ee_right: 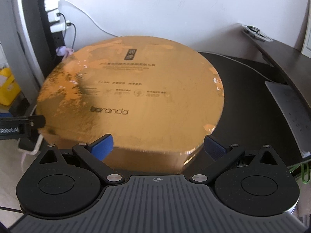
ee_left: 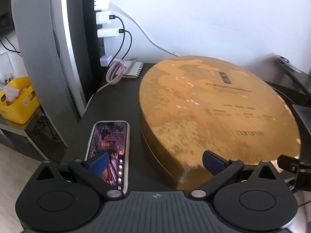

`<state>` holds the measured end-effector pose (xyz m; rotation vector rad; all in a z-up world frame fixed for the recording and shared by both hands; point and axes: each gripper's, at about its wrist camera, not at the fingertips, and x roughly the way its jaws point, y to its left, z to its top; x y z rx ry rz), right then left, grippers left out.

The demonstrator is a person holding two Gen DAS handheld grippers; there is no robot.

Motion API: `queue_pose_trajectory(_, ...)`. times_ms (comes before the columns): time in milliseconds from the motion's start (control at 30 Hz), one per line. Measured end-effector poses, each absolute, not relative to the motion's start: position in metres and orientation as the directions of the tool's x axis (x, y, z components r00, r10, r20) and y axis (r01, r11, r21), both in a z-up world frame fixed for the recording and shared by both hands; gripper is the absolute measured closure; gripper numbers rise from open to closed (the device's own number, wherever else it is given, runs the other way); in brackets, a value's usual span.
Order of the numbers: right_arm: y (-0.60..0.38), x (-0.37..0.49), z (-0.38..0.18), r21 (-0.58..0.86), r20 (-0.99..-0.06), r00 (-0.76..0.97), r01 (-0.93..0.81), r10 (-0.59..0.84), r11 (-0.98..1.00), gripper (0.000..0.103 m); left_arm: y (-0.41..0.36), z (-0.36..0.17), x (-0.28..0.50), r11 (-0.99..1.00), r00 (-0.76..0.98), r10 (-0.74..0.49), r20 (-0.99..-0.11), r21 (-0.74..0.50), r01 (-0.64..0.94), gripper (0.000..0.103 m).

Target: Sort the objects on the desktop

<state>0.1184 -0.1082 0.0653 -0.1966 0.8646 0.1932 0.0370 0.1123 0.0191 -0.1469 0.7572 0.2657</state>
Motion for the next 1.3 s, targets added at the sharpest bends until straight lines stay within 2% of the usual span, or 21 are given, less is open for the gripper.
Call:
queue_pose_trajectory(267,-0.111,0.077,0.085,-0.065,-0.750,0.651,-0.250,0.117,0.966,0.001,0.092,0.026,0.010,0.969,0.696,0.124,-0.707,-0.063,-0.237,0.000)
queue_pose_trajectory(767,-0.121,0.019,0.105,-0.037,-0.719,0.680,-0.243,0.143,0.969,0.000,0.057,0.039,-0.033,0.988,0.731,0.072,-0.678,-0.053,-0.147,0.000)
queue_pose_trajectory(1300,-0.133,0.015,0.094,-0.046,-0.743,0.661,-0.204,0.103,0.978,0.000,0.041,0.018,-0.029,0.991,0.700,0.072,-0.711,-0.029,-0.131,0.000)
